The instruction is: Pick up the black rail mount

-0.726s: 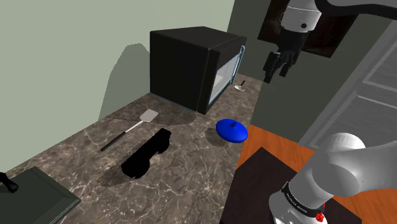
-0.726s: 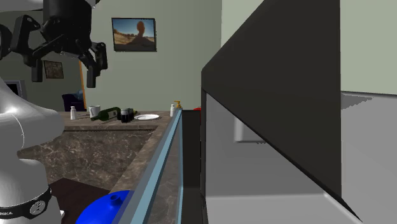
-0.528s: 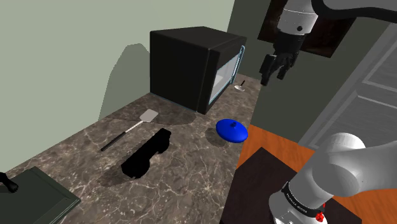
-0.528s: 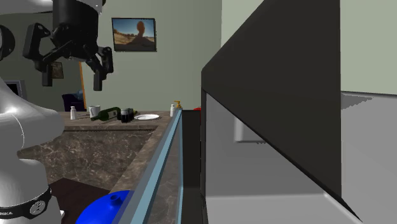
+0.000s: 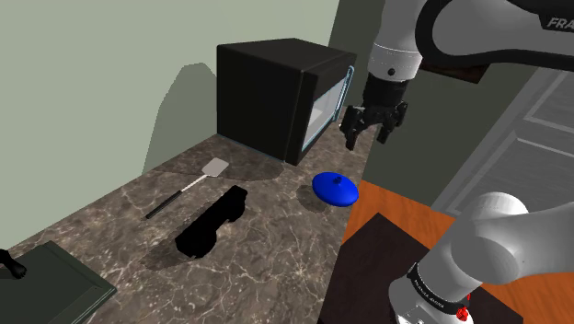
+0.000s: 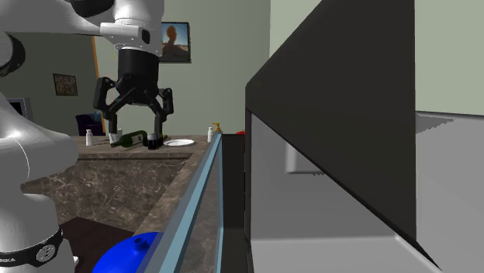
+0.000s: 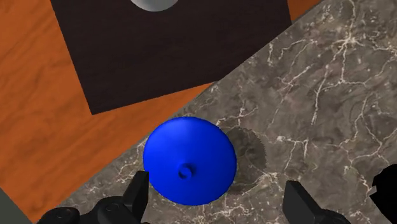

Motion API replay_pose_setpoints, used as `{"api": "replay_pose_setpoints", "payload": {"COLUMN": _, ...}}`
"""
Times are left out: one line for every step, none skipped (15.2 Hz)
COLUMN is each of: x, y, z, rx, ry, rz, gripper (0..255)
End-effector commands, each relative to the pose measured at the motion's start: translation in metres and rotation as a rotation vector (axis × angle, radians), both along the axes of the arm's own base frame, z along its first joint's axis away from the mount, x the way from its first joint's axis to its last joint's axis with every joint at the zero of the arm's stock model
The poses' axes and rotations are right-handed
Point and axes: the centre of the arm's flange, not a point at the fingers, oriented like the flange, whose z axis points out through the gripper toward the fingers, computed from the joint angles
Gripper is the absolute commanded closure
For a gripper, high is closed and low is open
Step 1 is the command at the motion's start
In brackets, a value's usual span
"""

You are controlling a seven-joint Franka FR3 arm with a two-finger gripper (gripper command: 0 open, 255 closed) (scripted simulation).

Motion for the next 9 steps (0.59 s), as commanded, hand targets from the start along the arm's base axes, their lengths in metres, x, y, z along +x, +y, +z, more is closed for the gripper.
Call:
{"api": "replay_pose_setpoints", "payload": {"x": 0.005, "y": 0.020, "z": -0.014, "rx": 0.007, "ry": -0.002, "rz": -0.056, "gripper": 0}}
{"api": "replay_pose_setpoints", "payload": {"x": 0.007, "y": 0.030, "z": -0.020, "rx": 0.010, "ry": -0.003, "rz": -0.082, "gripper": 0}}
{"api": "replay_pose_setpoints", "payload": {"x": 0.010, "y": 0.040, "z": -0.027, "rx": 0.013, "ry": -0.003, "rz": -0.107, "gripper": 0}}
{"api": "replay_pose_setpoints", "payload": {"x": 0.014, "y": 0.051, "z": -0.034, "rx": 0.015, "ry": -0.004, "rz": -0.132, "gripper": 0}}
{"api": "replay_pose_setpoints", "payload": {"x": 0.017, "y": 0.061, "z": -0.041, "rx": 0.018, "ry": -0.005, "rz": -0.158, "gripper": 0}}
{"api": "replay_pose_setpoints", "payload": {"x": 0.021, "y": 0.071, "z": -0.047, "rx": 0.021, "ry": -0.006, "rz": -0.183, "gripper": 0}}
{"api": "replay_pose_setpoints", "payload": {"x": 0.025, "y": 0.081, "z": -0.054, "rx": 0.024, "ry": -0.007, "rz": -0.209, "gripper": 0}}
{"api": "replay_pose_setpoints", "payload": {"x": 0.030, "y": 0.091, "z": -0.061, "rx": 0.027, "ry": -0.007, "rz": -0.234, "gripper": 0}}
{"api": "replay_pose_setpoints", "payload": {"x": 0.034, "y": 0.101, "z": -0.067, "rx": 0.030, "ry": -0.008, "rz": -0.260, "gripper": 0}}
